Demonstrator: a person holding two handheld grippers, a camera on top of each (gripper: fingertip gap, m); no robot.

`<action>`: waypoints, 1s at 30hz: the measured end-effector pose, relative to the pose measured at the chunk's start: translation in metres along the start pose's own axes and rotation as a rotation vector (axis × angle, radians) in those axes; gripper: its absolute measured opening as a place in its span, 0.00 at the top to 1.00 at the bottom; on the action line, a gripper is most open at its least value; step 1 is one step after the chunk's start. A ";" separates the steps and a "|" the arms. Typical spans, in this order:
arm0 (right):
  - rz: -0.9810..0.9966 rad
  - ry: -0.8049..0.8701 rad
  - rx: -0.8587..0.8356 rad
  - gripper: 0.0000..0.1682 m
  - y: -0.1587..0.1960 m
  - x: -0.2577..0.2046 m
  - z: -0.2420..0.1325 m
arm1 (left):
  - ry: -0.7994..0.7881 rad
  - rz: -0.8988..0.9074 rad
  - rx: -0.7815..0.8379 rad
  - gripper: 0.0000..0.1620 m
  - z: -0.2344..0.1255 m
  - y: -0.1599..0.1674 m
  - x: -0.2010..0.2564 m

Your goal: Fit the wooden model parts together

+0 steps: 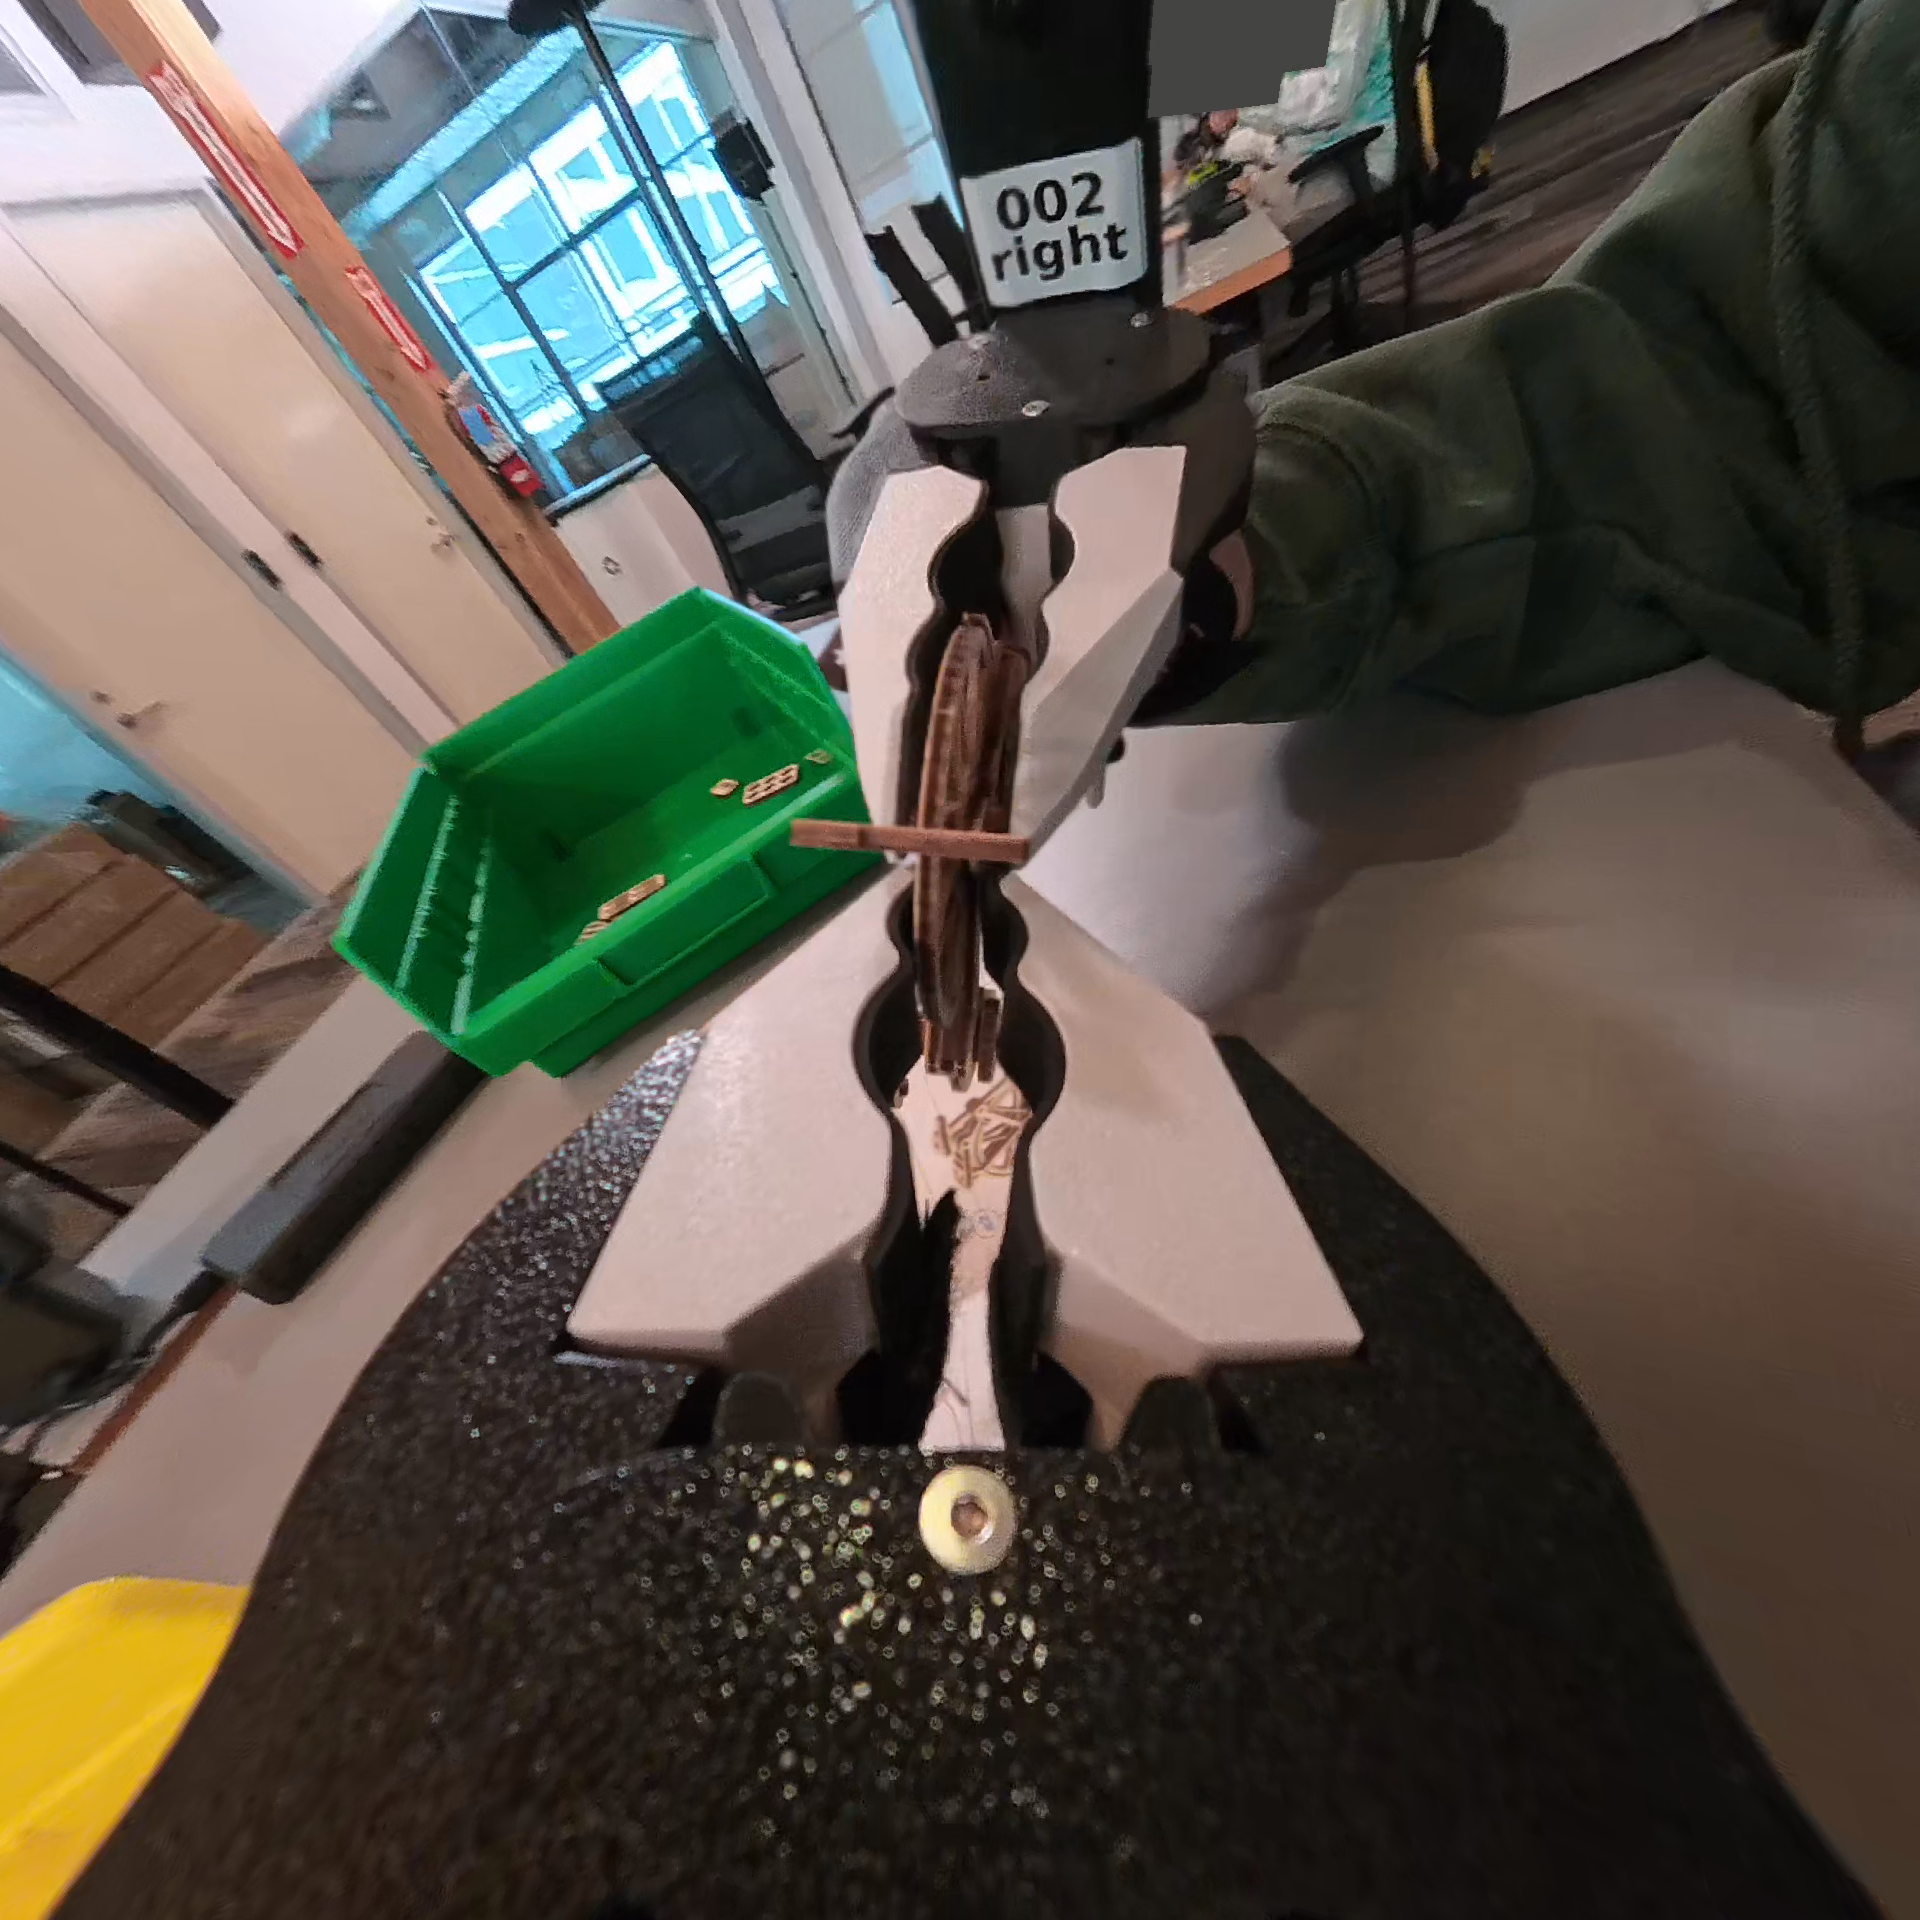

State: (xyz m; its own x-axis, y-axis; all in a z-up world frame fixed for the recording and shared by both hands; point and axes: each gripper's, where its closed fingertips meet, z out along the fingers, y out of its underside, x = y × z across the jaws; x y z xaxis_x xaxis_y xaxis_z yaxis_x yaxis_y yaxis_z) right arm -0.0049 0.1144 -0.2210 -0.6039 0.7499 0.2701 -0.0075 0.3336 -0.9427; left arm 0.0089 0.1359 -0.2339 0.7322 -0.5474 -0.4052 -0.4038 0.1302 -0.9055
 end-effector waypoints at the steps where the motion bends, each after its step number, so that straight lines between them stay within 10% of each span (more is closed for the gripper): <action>1: 0.017 0.007 0.009 0.91 -0.002 0.001 0.000 | -0.014 0.013 0.002 0.96 -0.001 -0.002 -0.001; 30: -0.300 0.036 -0.099 0.91 -0.001 -0.011 0.001 | 0.025 0.104 0.002 0.96 -0.003 -0.003 0.007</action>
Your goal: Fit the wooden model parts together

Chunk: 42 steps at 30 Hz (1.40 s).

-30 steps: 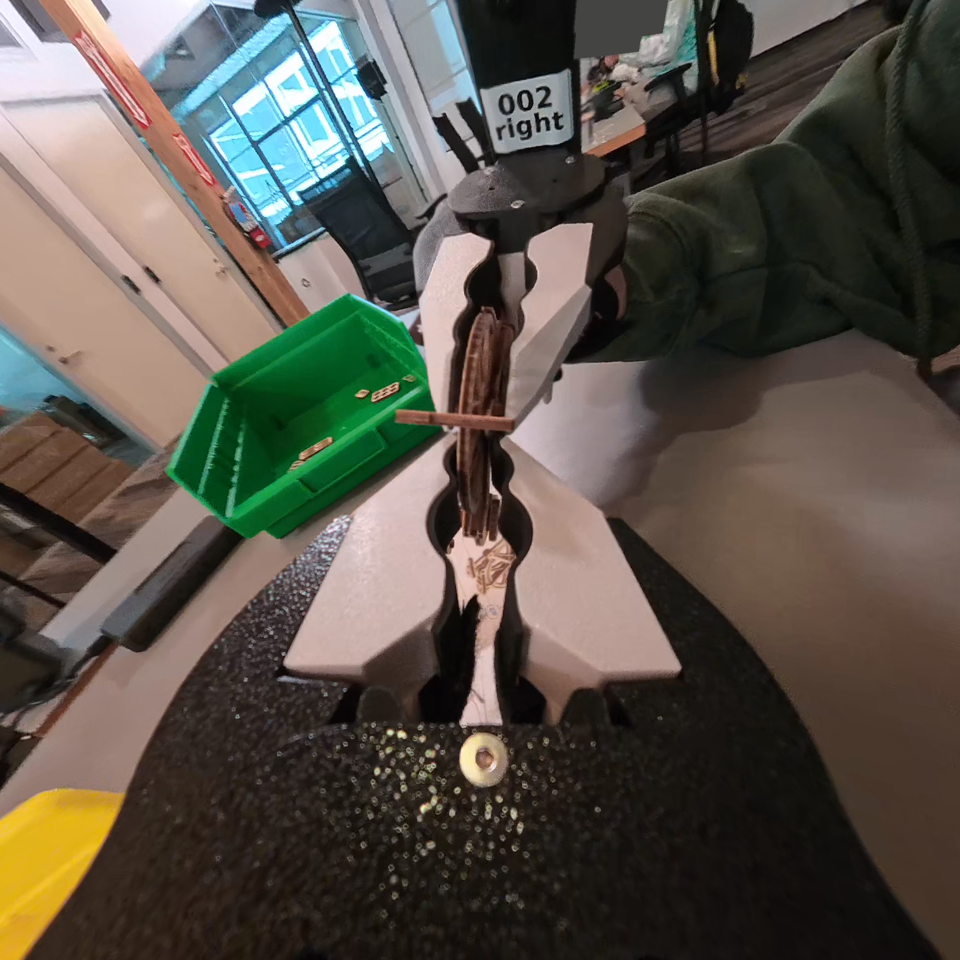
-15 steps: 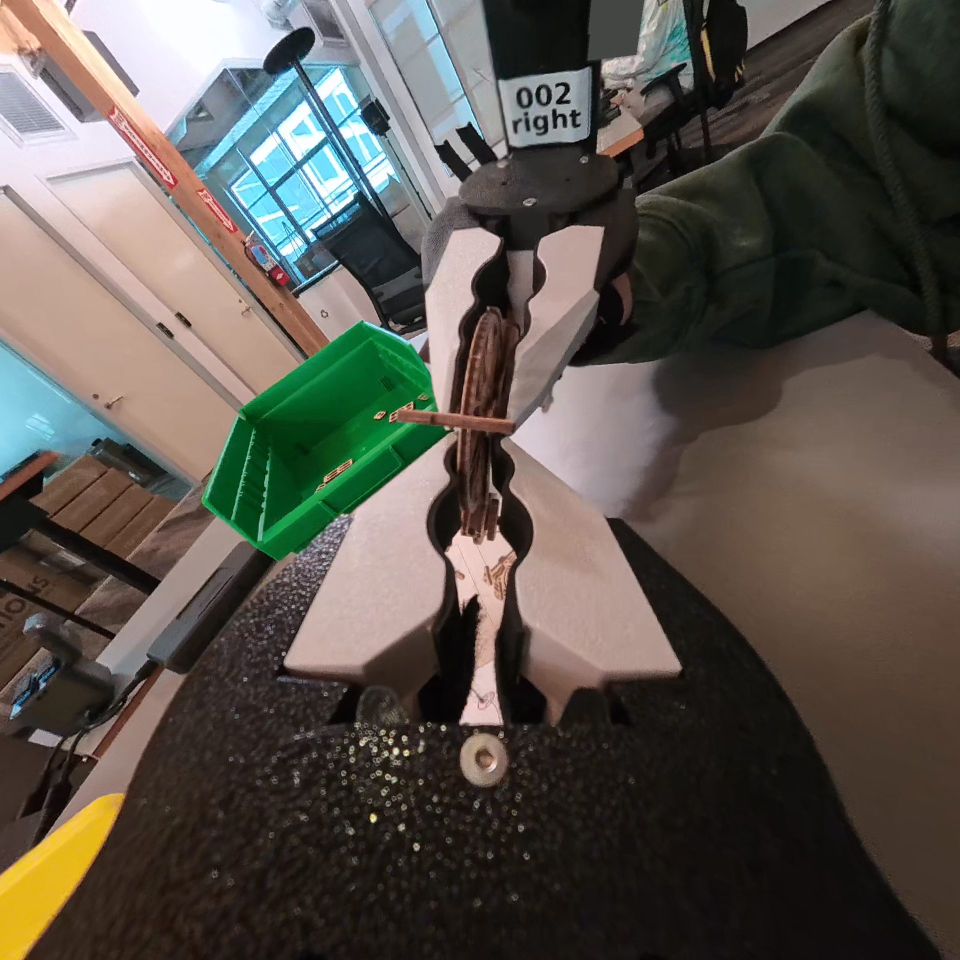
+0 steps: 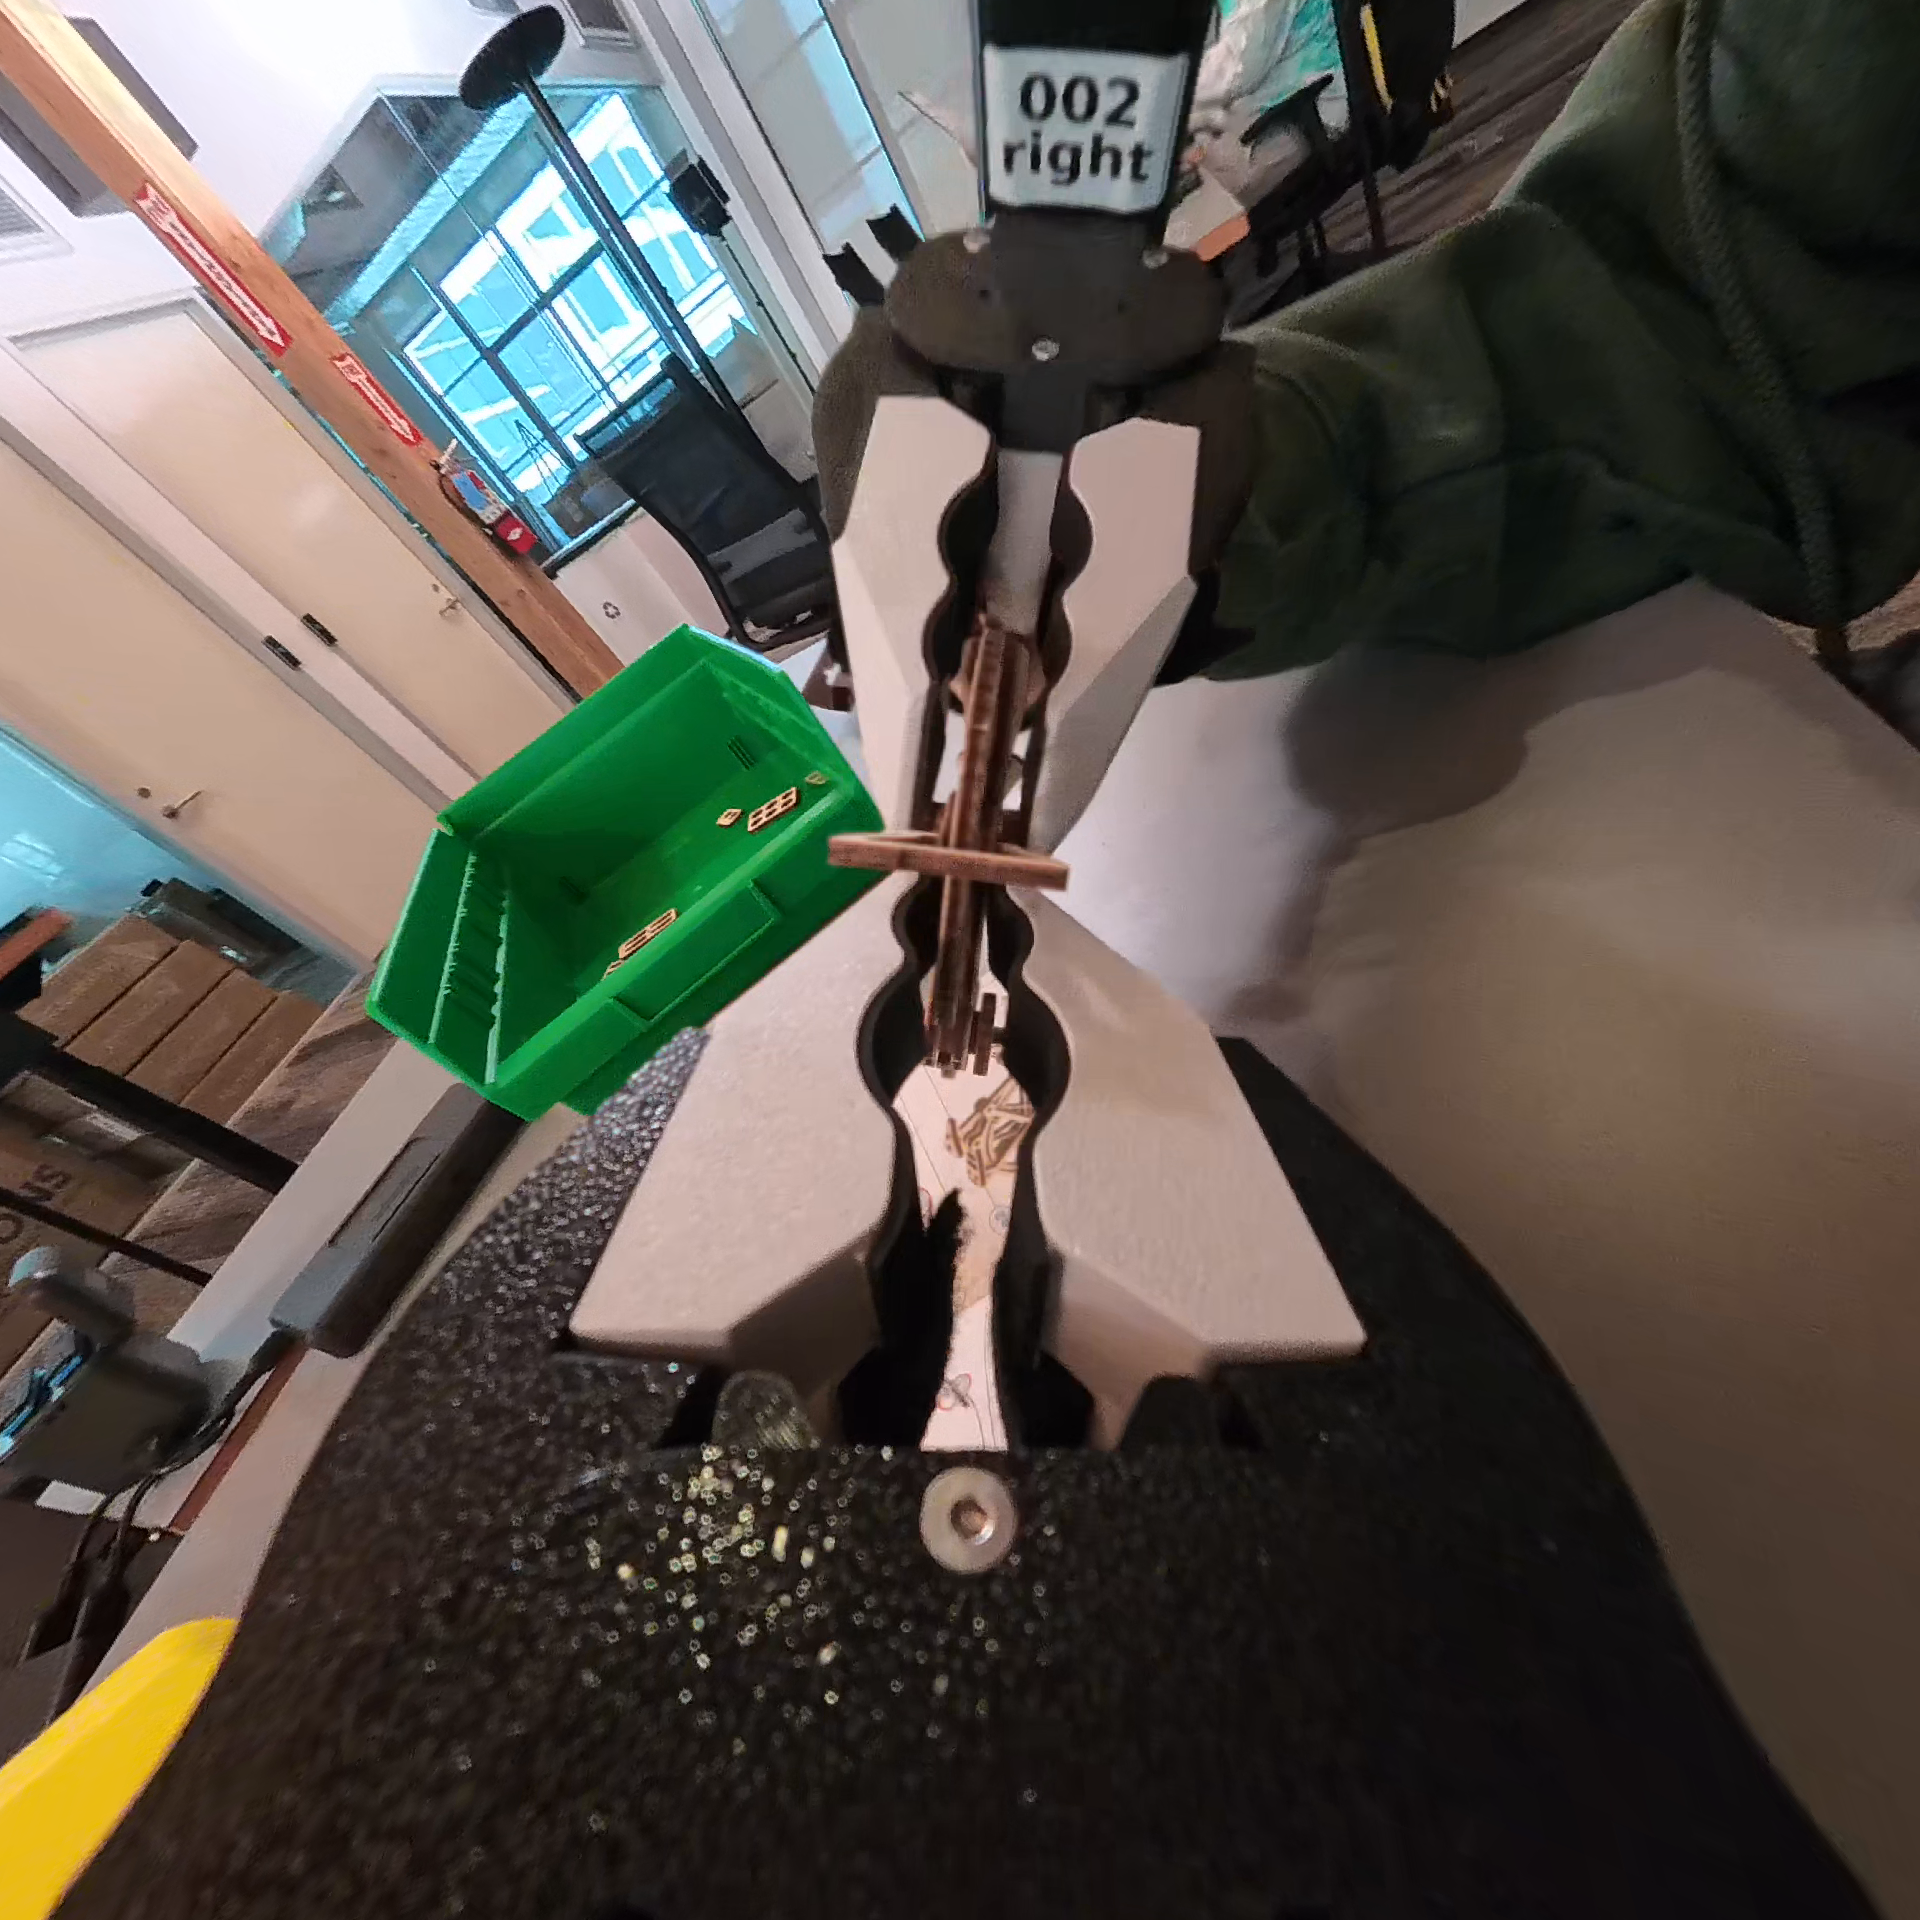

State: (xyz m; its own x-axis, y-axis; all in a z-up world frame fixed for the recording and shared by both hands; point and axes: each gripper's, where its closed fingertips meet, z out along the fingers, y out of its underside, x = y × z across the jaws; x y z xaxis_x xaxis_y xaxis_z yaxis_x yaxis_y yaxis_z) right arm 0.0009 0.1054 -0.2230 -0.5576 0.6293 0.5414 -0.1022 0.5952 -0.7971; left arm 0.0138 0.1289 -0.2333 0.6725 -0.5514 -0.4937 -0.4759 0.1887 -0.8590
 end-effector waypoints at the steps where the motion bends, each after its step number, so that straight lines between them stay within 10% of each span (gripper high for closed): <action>1: -0.024 -0.005 -0.020 0.91 0.001 -0.002 0.000 | 0.005 0.005 -0.008 0.96 0.000 0.001 0.001; 42: 0.055 -0.050 0.001 0.87 0.000 -0.001 -0.009 | 0.059 -0.064 0.029 0.96 0.001 -0.001 0.007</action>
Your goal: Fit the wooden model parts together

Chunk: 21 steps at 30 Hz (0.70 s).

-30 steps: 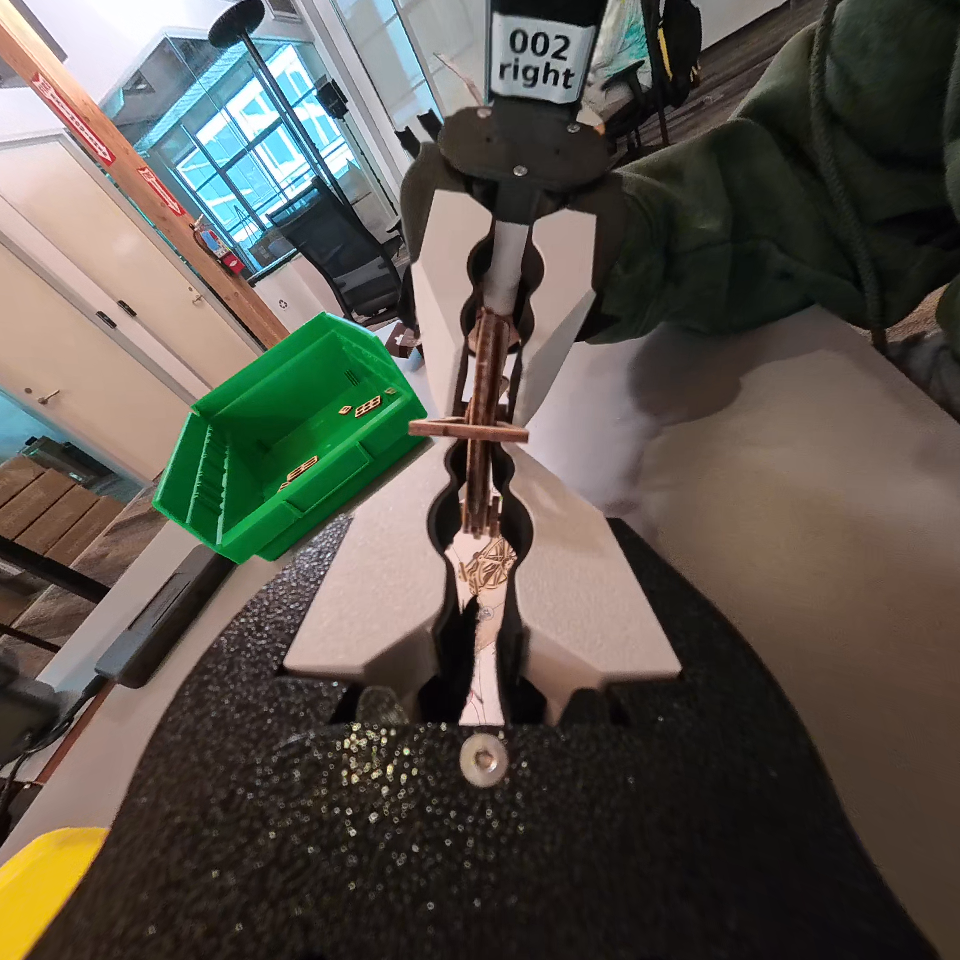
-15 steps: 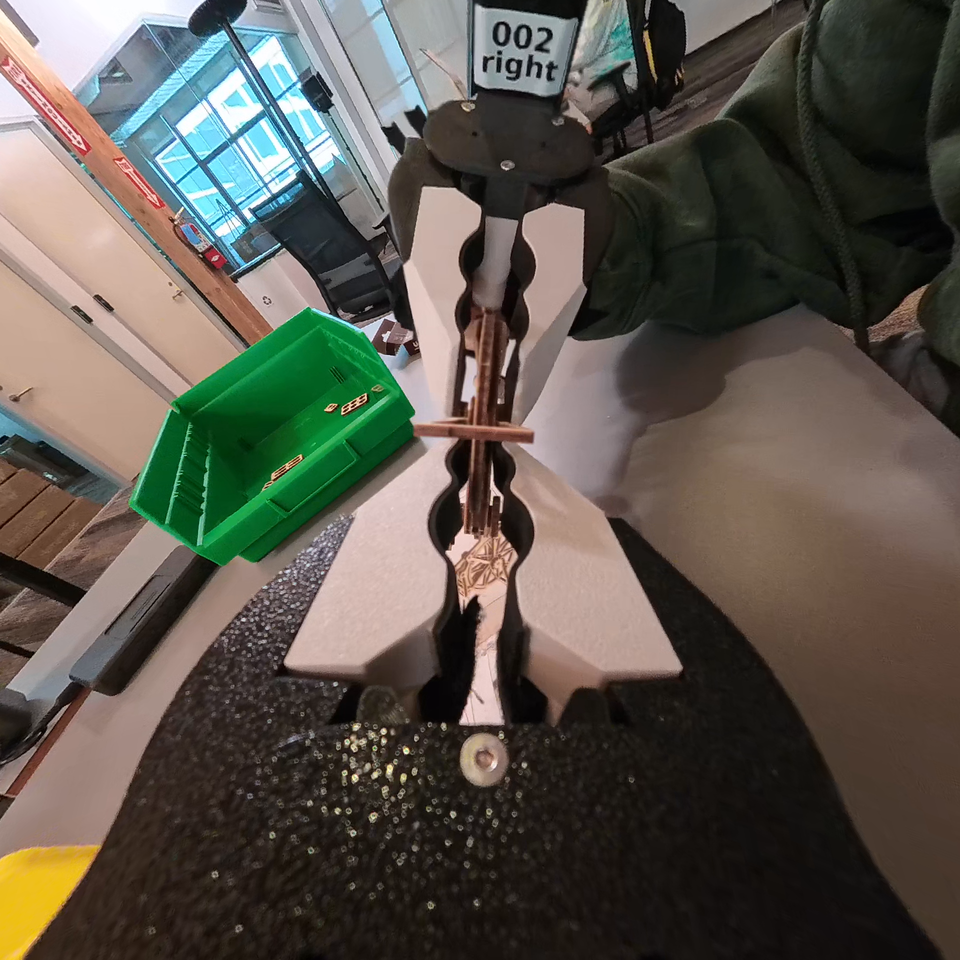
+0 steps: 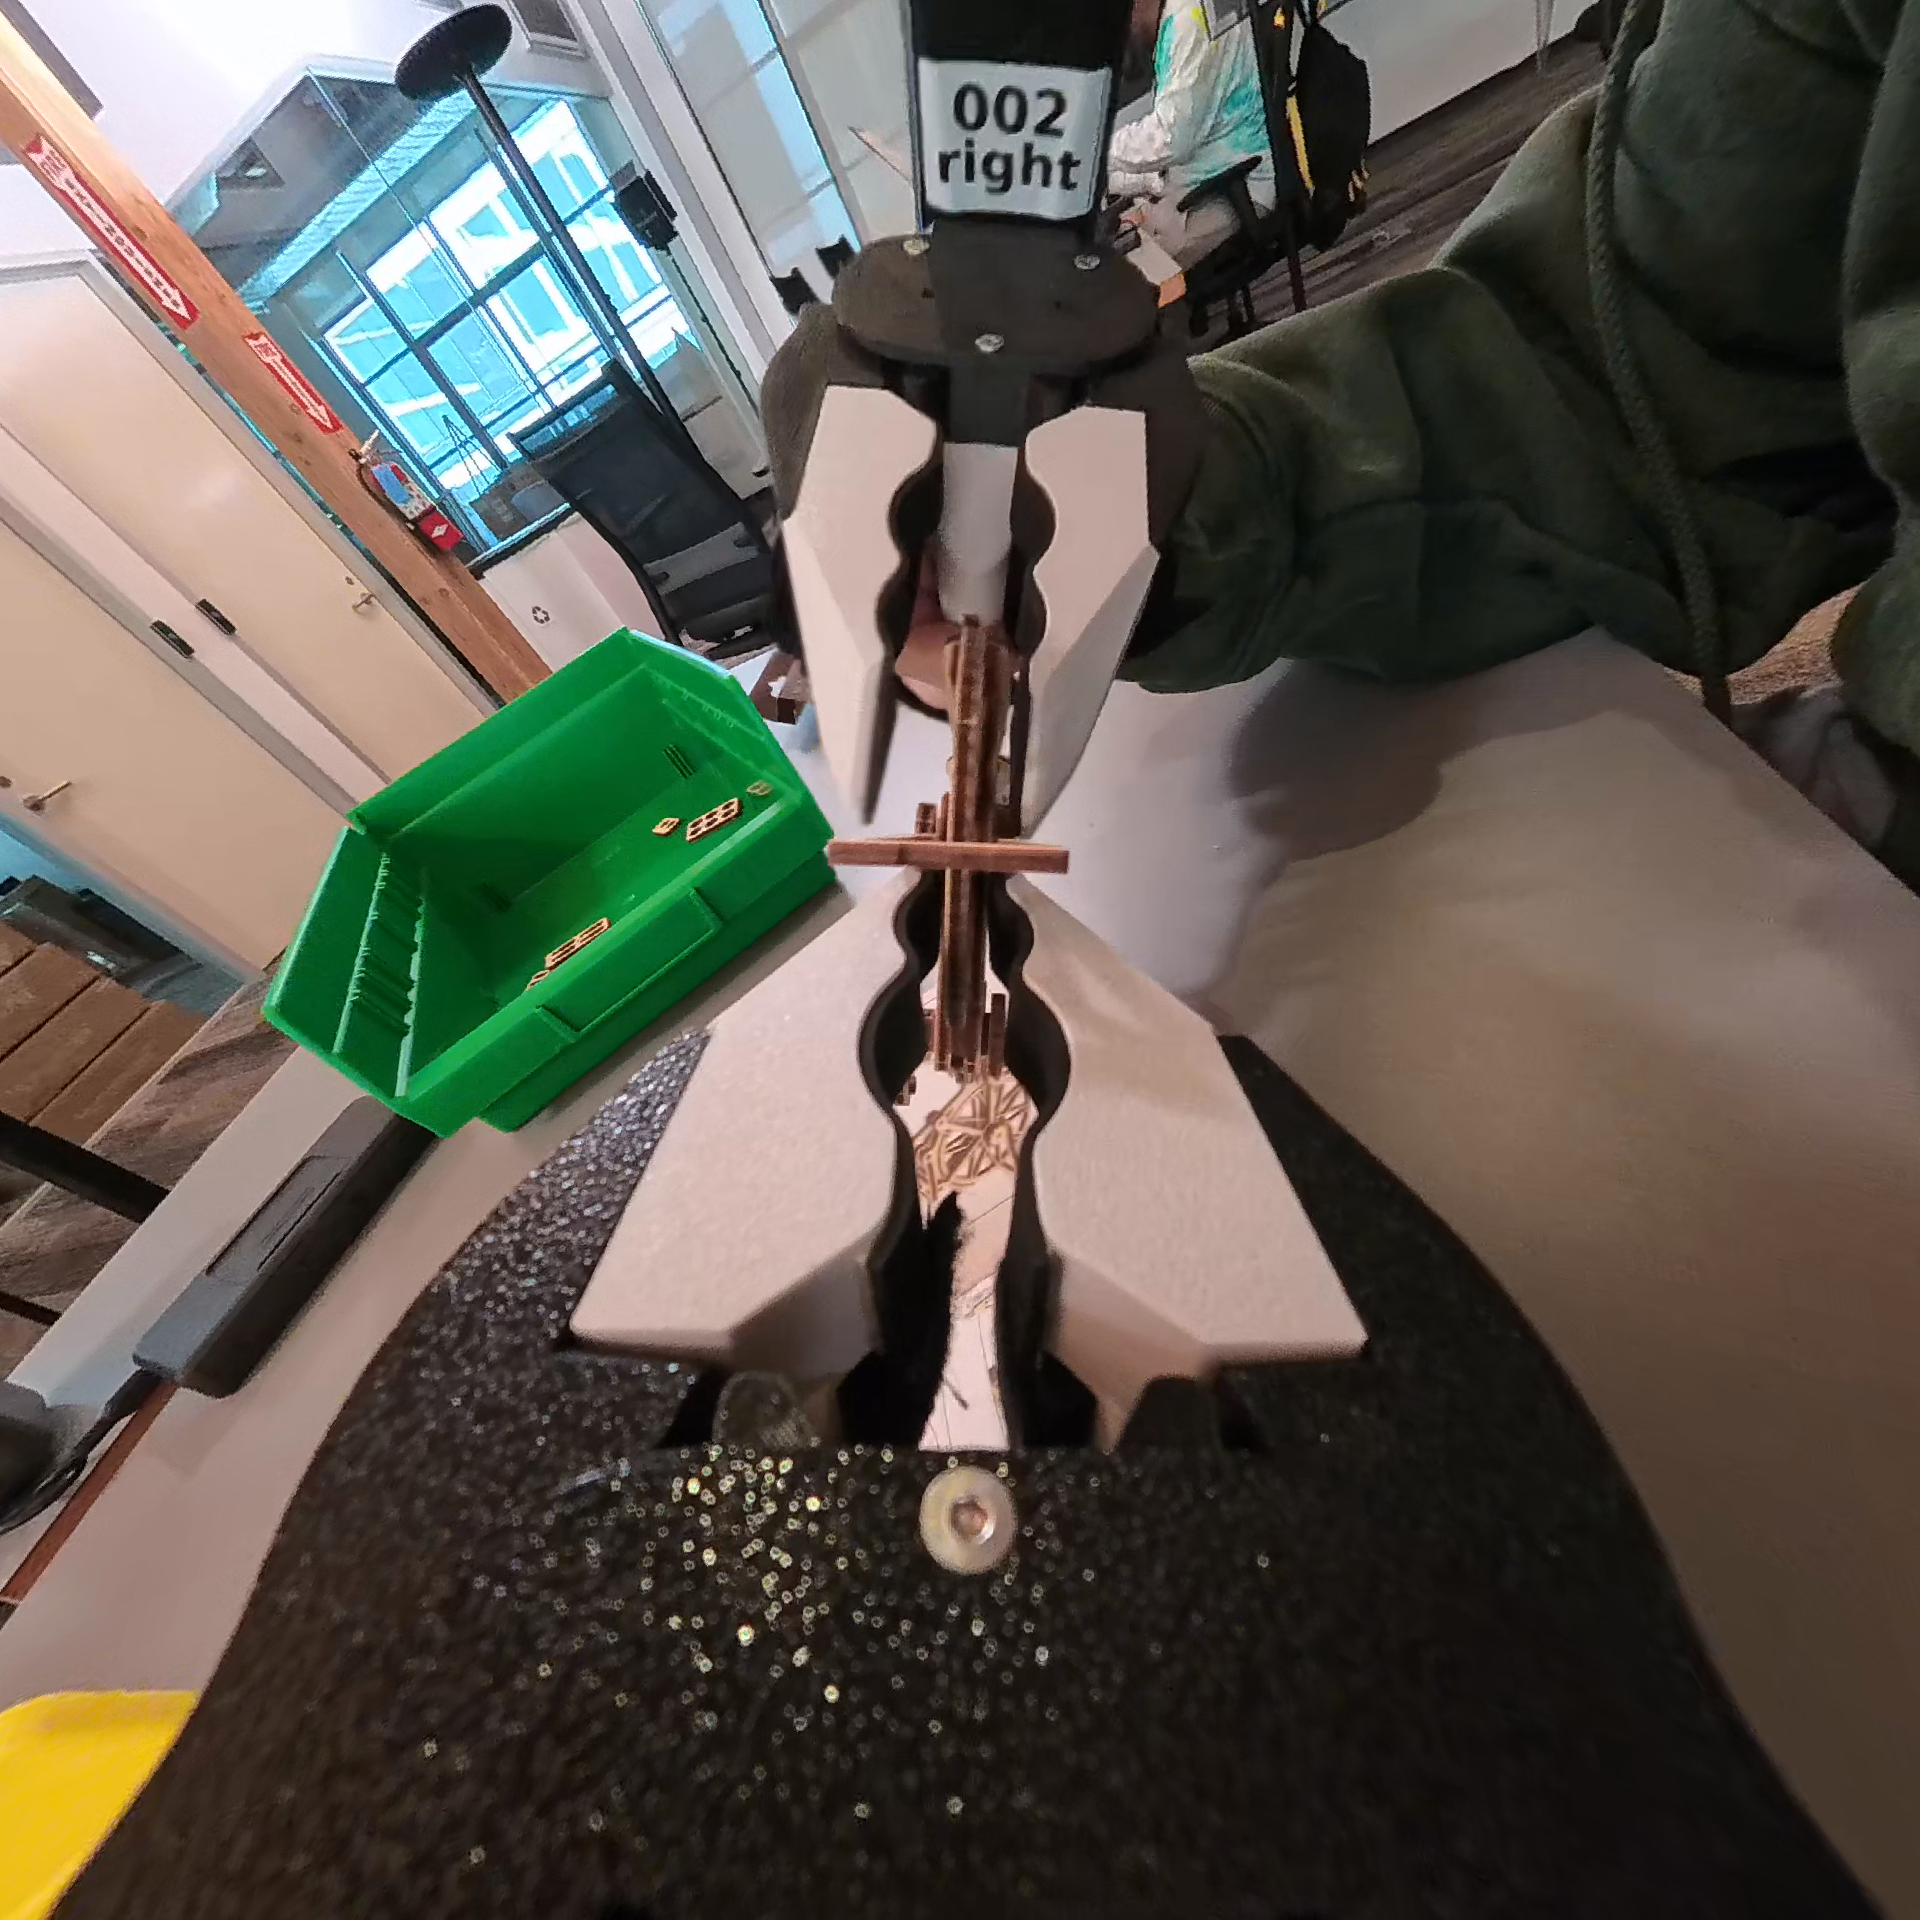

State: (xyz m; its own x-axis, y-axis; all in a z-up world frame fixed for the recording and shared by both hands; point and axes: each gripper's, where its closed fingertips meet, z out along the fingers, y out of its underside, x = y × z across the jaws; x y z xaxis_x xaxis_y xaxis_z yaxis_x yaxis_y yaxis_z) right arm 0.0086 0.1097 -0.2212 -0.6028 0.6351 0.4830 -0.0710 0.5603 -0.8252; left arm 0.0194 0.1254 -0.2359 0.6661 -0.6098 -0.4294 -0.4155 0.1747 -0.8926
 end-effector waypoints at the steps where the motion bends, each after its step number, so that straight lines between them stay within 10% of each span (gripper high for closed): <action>1: -0.010 -0.005 -0.002 0.89 0.000 -0.001 -0.001 | -0.003 -0.001 0.001 0.96 0.000 0.000 -0.001; 21: -0.089 -0.029 -0.066 0.93 0.004 -0.008 -0.001 | -0.011 0.066 -0.027 0.96 0.001 0.003 0.001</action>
